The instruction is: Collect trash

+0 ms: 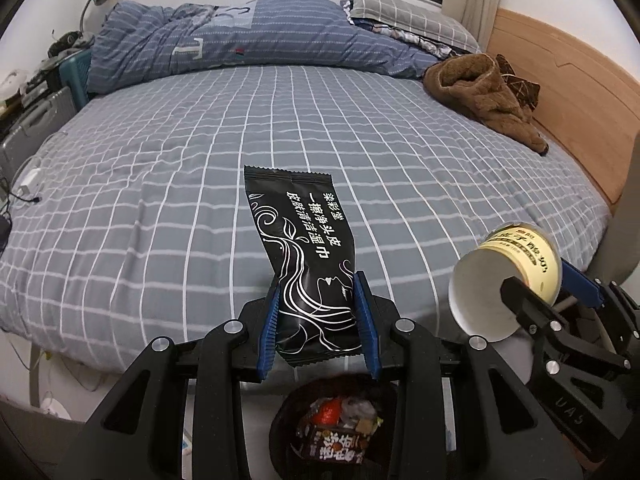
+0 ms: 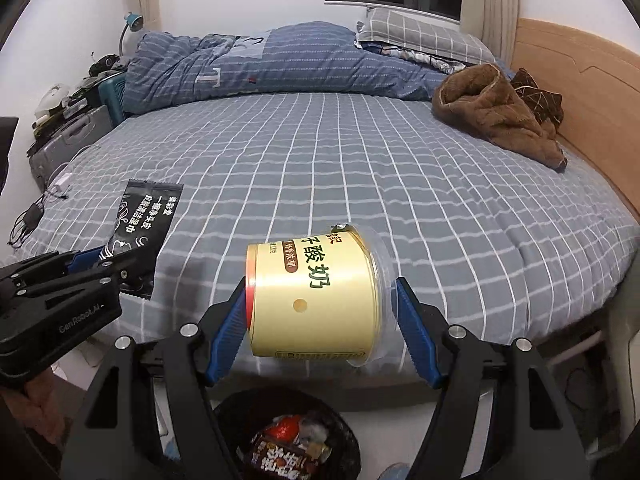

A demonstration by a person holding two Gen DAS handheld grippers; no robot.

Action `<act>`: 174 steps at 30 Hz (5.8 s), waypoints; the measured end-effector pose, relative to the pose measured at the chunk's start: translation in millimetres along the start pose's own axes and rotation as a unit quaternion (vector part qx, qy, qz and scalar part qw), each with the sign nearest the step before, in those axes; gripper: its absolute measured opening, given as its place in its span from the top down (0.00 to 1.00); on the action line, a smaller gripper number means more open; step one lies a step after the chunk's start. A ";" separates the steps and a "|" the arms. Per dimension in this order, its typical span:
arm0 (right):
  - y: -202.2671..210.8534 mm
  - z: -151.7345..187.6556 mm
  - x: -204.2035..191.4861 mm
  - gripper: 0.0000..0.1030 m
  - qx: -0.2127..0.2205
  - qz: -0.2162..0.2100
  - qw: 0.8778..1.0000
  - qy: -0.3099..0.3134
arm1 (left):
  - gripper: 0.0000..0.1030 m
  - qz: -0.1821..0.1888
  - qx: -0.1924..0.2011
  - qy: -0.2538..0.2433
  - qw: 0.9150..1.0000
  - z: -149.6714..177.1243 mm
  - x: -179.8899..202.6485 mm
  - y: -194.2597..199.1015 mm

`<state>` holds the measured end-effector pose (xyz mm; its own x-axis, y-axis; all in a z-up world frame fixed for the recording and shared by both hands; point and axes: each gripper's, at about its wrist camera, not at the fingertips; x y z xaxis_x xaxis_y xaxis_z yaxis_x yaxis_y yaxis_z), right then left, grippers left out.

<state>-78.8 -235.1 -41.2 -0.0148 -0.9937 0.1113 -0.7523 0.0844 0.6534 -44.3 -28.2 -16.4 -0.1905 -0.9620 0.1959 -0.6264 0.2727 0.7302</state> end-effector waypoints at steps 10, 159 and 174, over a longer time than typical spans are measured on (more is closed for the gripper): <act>27.4 48.1 -2.6 0.35 -0.029 -0.004 1.000 0.000 | 0.68 0.000 -0.012 -0.001 1.000 46.3 10.5 30.1; 162.5 85.1 30.3 0.07 0.005 0.020 1.000 -0.004 | 0.06 -0.035 0.033 0.007 0.999 127.1 28.9 160.8; 162.2 85.4 30.1 0.07 0.005 0.020 1.000 -0.004 | 0.06 -0.047 0.032 0.004 0.998 128.6 32.0 159.9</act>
<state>-257.6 -257.6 4.2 -0.0496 -0.9901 0.1311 -0.7577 0.1228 0.6410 -247.8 -13.2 22.4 -0.1231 -0.9833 0.1338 -0.6884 0.1817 0.7022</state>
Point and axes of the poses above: each gripper's, at about its wrist camera, not at the fingertips, and y roughly against the way its jaws point, x to its right, z to its underside, and after that the axes turned 10 degrees about z, right-handed
